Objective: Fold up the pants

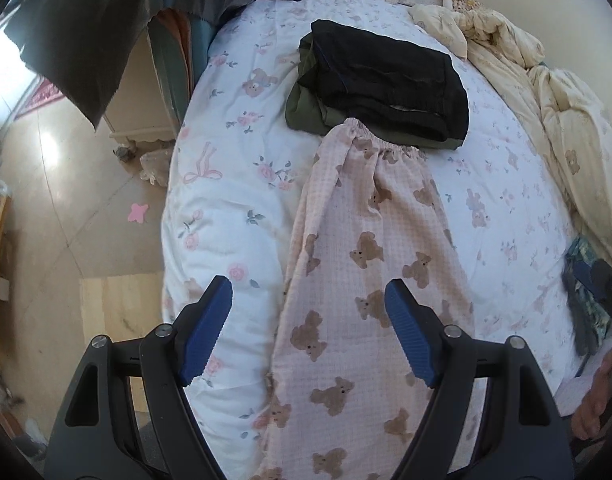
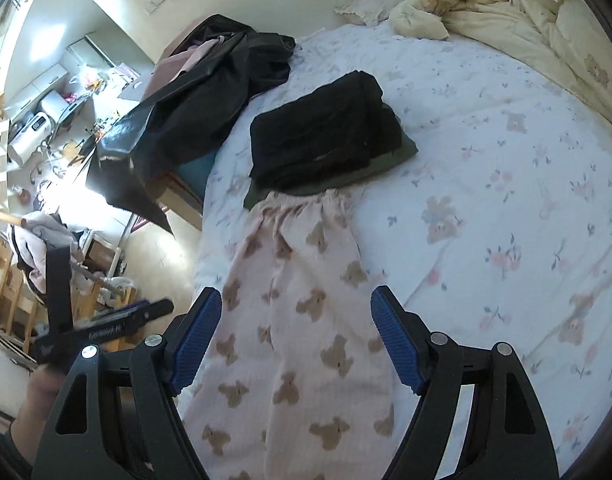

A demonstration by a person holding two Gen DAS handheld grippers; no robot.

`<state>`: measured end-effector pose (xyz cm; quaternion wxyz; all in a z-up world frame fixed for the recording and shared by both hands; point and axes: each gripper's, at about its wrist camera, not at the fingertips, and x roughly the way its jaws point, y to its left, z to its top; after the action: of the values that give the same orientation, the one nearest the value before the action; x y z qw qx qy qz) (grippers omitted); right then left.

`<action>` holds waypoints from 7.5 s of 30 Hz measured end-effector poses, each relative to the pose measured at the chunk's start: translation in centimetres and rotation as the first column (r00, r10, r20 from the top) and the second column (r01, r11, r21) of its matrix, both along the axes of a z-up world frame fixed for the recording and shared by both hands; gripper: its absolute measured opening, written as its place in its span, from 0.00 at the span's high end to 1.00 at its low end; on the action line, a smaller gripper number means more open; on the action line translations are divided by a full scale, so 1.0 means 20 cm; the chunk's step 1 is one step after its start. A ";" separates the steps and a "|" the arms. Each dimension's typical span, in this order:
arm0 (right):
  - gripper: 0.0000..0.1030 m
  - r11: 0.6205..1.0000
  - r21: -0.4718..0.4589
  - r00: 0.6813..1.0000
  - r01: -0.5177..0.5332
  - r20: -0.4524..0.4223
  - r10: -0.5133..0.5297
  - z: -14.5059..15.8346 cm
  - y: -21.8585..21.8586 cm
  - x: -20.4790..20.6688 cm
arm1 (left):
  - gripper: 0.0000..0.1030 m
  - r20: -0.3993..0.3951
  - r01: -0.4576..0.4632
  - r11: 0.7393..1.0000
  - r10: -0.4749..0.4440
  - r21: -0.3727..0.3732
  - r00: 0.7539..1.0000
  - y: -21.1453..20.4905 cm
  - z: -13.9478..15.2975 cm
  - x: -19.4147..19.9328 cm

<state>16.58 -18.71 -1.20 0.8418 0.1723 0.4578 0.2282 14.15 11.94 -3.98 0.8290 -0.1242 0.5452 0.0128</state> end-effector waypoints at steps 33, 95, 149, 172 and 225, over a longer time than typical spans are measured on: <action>0.36 0.993 -0.051 0.986 -0.110 -0.129 0.103 -0.38 0.06 0.63 | 0.26 -0.002 -0.058 0.998 0.059 0.020 0.998 0.11 -0.32 0.55; 0.96 0.929 -0.167 0.932 -0.330 0.096 0.349 -0.06 0.13 0.94 | 0.96 0.291 0.414 0.909 -0.408 0.043 0.865 -0.24 0.06 0.83; 0.84 0.702 -0.205 0.717 -0.682 -0.374 0.588 -0.64 0.17 -0.46 | 0.50 -0.350 0.486 0.867 -0.424 0.110 0.836 -0.66 -0.52 -0.36; 0.67 0.987 0.161 0.947 -0.027 -0.313 0.077 -0.69 -0.26 0.36 | 0.53 -0.113 -0.064 0.988 0.047 -0.144 0.992 -0.05 -0.44 0.21; 0.81 0.999 0.042 0.928 0.031 -0.371 -0.013 -0.66 -0.31 0.08 | 0.48 -0.184 -0.129 0.982 0.102 -0.140 0.978 -0.19 -0.47 -0.11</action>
<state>18.24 -24.99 -14.44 0.7384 0.2371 0.6011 0.1929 11.93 8.06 -13.32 0.7637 -0.2163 0.6075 0.0307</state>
